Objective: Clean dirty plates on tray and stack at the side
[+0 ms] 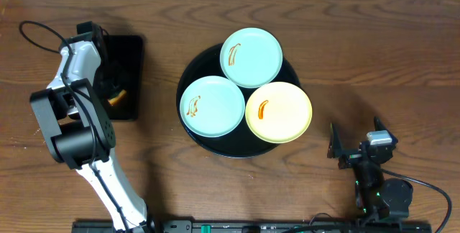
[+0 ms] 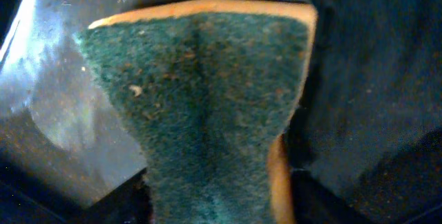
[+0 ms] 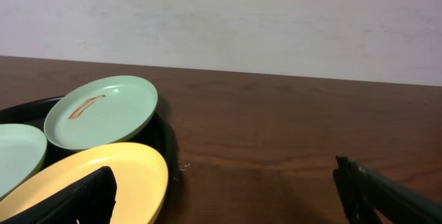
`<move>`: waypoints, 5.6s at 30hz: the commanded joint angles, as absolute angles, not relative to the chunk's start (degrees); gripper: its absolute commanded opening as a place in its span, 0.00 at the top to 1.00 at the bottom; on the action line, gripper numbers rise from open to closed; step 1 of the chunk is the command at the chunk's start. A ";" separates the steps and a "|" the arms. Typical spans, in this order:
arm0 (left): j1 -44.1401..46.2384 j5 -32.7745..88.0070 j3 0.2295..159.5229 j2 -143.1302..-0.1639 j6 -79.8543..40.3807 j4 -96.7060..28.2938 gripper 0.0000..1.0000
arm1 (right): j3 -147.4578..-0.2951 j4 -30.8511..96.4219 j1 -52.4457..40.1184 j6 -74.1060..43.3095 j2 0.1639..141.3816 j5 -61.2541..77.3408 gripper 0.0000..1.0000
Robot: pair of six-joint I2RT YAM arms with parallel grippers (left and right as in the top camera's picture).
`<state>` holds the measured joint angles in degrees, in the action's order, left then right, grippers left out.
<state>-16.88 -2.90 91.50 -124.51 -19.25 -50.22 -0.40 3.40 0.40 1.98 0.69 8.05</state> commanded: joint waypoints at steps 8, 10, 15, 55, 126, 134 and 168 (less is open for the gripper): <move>-17.30 -3.03 91.96 -124.99 -19.18 -50.24 0.92 | -0.32 3.64 -0.08 2.42 0.40 7.94 0.01; -17.30 -3.03 91.96 -124.99 -19.16 -50.26 0.92 | -0.32 3.64 -0.08 2.42 0.40 7.94 0.01; -17.41 -3.70 91.96 -124.99 -19.16 -49.30 0.29 | -0.32 3.64 -0.08 2.42 0.40 7.94 0.01; -17.45 -8.34 91.94 -124.99 -19.18 -49.69 0.15 | -0.32 3.64 -0.08 2.42 0.40 7.94 0.01; -17.45 2.57 77.78 -104.09 -8.67 -26.96 0.93 | -0.32 3.64 -0.08 2.42 0.40 7.97 0.01; -17.45 2.59 78.76 -105.36 -6.63 -27.94 0.92 | -0.32 3.64 -0.08 2.42 0.40 7.94 0.01; -17.47 11.27 76.07 -89.21 -6.02 -16.45 0.93 | -0.32 3.64 -0.08 2.42 0.40 7.97 0.01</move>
<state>-17.17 7.35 74.39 -94.19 -7.01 -17.63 -0.40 3.42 0.40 1.98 0.69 8.08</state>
